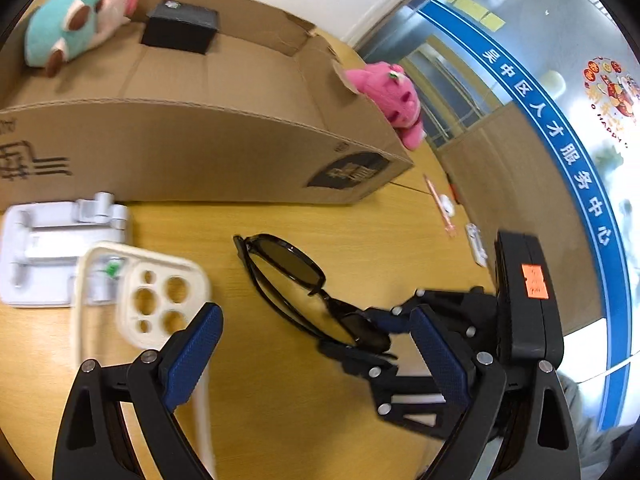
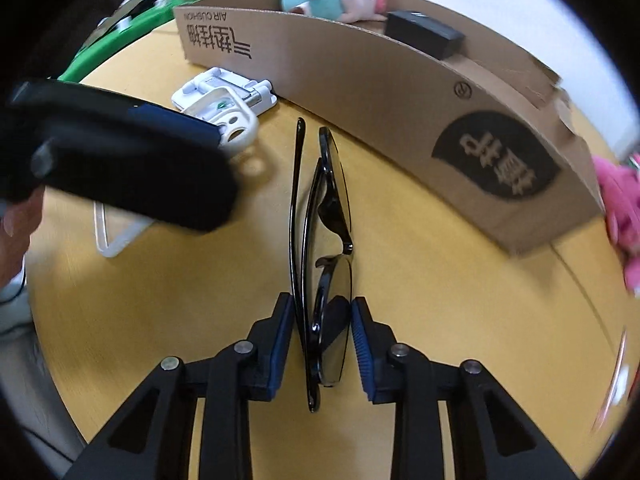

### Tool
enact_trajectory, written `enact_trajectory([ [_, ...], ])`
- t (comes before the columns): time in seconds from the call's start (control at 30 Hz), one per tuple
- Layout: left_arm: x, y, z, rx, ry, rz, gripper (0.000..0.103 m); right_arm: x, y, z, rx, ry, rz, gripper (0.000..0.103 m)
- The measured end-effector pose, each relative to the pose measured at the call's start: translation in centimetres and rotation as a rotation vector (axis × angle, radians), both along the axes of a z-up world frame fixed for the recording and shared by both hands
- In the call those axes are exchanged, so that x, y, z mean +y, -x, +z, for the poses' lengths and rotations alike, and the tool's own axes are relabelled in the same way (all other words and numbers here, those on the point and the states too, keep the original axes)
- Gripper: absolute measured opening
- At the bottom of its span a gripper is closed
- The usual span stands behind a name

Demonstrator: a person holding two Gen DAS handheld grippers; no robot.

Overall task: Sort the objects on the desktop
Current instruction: 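Lower the right gripper onto the black sunglasses and close on the frame, then lift the sunglasses upward with the right gripper, then carry the sunglasses with the right gripper over the cardboard box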

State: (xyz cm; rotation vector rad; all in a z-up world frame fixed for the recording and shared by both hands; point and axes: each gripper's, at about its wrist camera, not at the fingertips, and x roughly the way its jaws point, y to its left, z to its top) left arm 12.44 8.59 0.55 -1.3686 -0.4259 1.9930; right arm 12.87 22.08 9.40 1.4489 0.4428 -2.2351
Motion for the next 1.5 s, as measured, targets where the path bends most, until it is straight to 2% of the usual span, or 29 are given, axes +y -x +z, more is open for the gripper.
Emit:
enact_trajectory([
  [0.13, 1.5, 0.6, -0.9, -0.057, -0.015, -0.011, 0.095, 1.7, -1.3, 0.3, 0.048, 0.013, -0.157, 0.027],
  [0.23, 2.0, 1.1, -1.8, -0.125, -0.078, -0.023, 0.095, 2.9, -2.3, 0.7, 0.044, 0.088, -0.224, 0.027],
  [0.3, 2.5, 1.4, -2.3, -0.148, -0.070, -0.018, 0.094, 2.8, -2.2, 0.9, 0.050, 0.090, -0.245, 0.027],
  [0.47, 4.2, 1.5, -3.3, -0.201, -0.056, -0.047, 0.081, 1.7, -3.6, 1.0, 0.086, 0.055, -0.240, 0.027],
  [0.6, 4.8, 1.3, -3.3, -0.196, -0.014, -0.030, 0.071, -0.8, -3.6, 0.4, 0.123, 0.010, -0.234, 0.025],
  [0.73, 4.5, 1.7, -3.4, -0.206, 0.013, -0.005, 0.042, -2.5, -4.0, 0.4, 0.175, -0.088, -0.210, 0.024],
  [0.8, 4.2, 2.1, -3.7, -0.223, -0.002, -0.001, 0.040, -2.9, -4.0, 0.6, 0.194, -0.125, -0.205, 0.023],
  [0.93, 4.4, 2.3, -3.4, -0.195, 0.014, -0.003, 0.037, -3.4, -4.2, 1.1, 0.223, -0.158, -0.205, 0.023],
  [1.1, 4.2, 2.5, -1.6, -0.155, 0.007, 0.003, 0.036, -4.2, -4.8, 1.3, 0.286, -0.182, -0.207, 0.023],
  [1.13, 4.1, 2.5, -1.0, -0.142, 0.007, 0.004, 0.036, -4.5, -3.8, 1.7, 0.306, -0.182, -0.207, 0.023],
  [1.23, 4.2, 2.3, 2.0, -0.072, 0.016, 0.006, 0.036, -5.4, -4.5, 3.2, 0.359, -0.190, -0.214, 0.023],
  [1.33, 4.5, 3.1, 4.9, -0.007, 0.018, -0.001, 0.036, -4.5, -3.0, 5.0, 0.415, -0.185, -0.233, 0.023],
  [1.5, 4.6, 6.7, 10.1, 0.089, 0.013, -0.005, 0.036, -2.7, 0.5, 9.2, 0.478, -0.090, -0.273, 0.023],
])
